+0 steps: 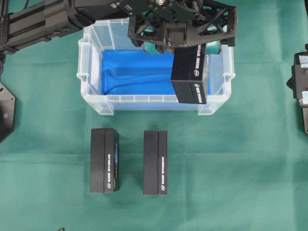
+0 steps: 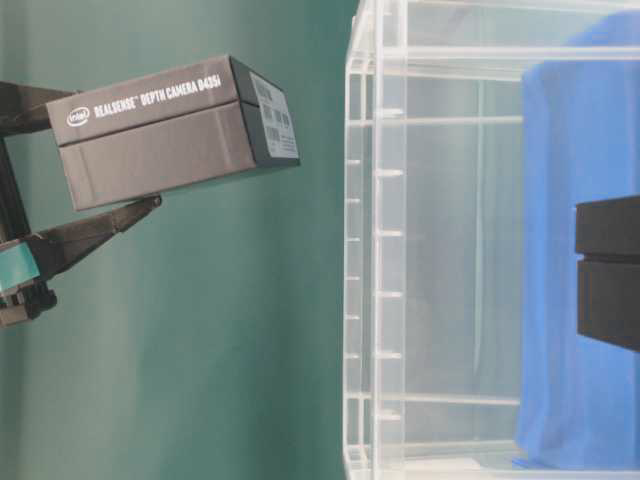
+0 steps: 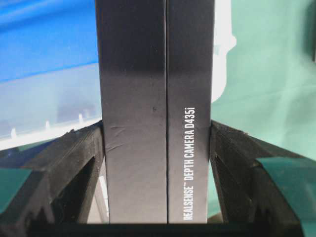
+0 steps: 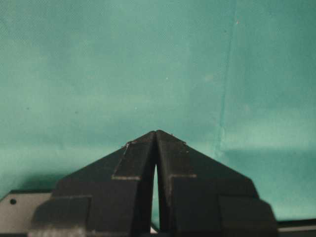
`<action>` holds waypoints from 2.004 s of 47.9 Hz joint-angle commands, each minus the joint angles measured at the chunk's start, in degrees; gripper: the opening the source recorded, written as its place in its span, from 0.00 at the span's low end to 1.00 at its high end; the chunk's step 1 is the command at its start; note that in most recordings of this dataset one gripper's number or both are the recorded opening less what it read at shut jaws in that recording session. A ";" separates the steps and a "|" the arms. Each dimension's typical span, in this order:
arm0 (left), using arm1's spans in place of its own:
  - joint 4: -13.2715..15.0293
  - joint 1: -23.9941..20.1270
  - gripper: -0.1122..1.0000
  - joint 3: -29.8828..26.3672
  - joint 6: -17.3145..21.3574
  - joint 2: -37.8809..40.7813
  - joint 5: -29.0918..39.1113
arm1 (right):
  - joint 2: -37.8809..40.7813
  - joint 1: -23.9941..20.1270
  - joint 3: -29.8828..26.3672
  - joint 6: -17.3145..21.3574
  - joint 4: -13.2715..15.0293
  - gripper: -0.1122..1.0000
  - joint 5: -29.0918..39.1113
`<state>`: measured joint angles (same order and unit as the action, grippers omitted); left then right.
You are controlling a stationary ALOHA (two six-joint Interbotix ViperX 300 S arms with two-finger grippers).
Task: Take the box out of the case with the left arm.
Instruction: 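Lift the right box up out of the case, then carry the box forward and lower it onto the cloth right of the middle box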
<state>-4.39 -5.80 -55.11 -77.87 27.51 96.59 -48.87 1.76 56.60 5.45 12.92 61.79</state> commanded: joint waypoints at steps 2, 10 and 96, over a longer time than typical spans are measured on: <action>-0.18 0.88 0.66 -1.58 -0.35 -1.93 -0.26 | 0.26 0.00 -1.49 0.18 0.00 0.16 -0.18; -0.26 2.72 0.66 -1.67 -1.85 -1.93 -0.44 | 0.26 0.00 -1.49 0.18 0.00 0.17 -0.18; -3.87 19.25 0.66 3.96 -19.16 -1.58 -3.96 | 0.26 0.00 -1.49 0.18 0.00 0.17 -0.18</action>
<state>-7.03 12.92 -51.68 -96.68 27.51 94.31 -48.87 1.67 56.60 5.54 12.92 61.70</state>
